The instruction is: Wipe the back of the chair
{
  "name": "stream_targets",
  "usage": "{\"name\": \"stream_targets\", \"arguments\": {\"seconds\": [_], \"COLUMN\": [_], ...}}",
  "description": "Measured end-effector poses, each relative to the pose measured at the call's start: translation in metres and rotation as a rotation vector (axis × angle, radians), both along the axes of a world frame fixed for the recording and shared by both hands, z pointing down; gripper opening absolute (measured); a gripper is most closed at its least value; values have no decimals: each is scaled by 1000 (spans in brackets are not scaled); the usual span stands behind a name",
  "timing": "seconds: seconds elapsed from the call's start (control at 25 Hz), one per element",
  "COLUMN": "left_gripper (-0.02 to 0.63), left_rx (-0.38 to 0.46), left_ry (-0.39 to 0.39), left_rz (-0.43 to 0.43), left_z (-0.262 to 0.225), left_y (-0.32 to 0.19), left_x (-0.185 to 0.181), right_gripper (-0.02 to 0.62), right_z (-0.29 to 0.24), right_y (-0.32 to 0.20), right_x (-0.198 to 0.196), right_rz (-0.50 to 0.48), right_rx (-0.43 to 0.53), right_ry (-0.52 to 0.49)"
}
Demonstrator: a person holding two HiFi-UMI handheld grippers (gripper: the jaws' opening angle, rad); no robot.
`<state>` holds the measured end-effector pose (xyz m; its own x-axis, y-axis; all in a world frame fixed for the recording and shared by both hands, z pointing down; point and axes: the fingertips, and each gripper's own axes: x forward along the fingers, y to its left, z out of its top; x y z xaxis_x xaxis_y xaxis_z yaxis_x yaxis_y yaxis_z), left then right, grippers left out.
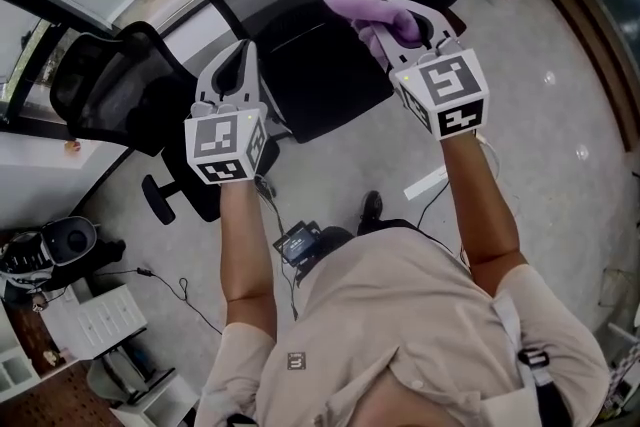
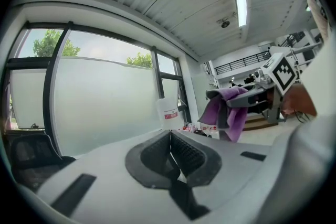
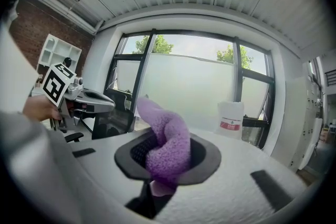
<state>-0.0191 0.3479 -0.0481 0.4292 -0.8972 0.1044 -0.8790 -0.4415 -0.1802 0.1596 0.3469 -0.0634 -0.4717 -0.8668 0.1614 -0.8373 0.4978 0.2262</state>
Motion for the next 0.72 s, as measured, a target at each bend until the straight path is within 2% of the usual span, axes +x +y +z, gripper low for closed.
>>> {"name": "stream_targets", "arguments": {"seconds": [0.36,0.72], "left_gripper": [6,6], "left_rx": [-3,26], "left_ry": [4,12], "left_rz": [-16,-19], "left_z": [10,23], "left_y": [-42,-121], "left_x": [0,-20], "right_gripper": [63,63], "right_z": [11,26], "right_y": [-46,-116], "right_x": [-9,-23], "right_rz": [-22,0], "right_rx": [-10,-3], "right_ry": [1,11]}}
